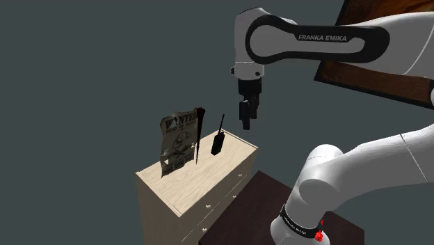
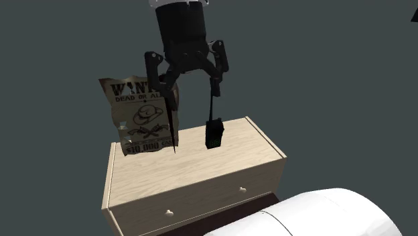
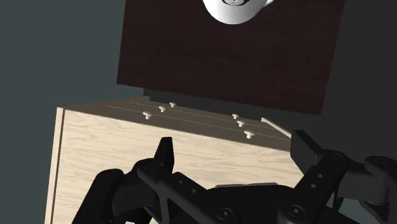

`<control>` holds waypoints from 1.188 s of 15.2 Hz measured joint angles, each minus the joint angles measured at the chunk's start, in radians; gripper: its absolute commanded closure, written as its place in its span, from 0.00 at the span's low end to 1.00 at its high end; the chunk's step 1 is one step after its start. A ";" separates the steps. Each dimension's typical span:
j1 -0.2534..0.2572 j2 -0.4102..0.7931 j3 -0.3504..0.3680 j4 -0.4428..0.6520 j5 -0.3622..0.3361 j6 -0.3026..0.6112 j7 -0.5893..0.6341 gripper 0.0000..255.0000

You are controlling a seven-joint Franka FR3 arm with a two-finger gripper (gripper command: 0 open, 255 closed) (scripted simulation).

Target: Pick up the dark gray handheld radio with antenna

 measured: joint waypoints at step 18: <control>0.224 0.295 -0.569 -0.032 -0.135 0.507 -1.148 0.00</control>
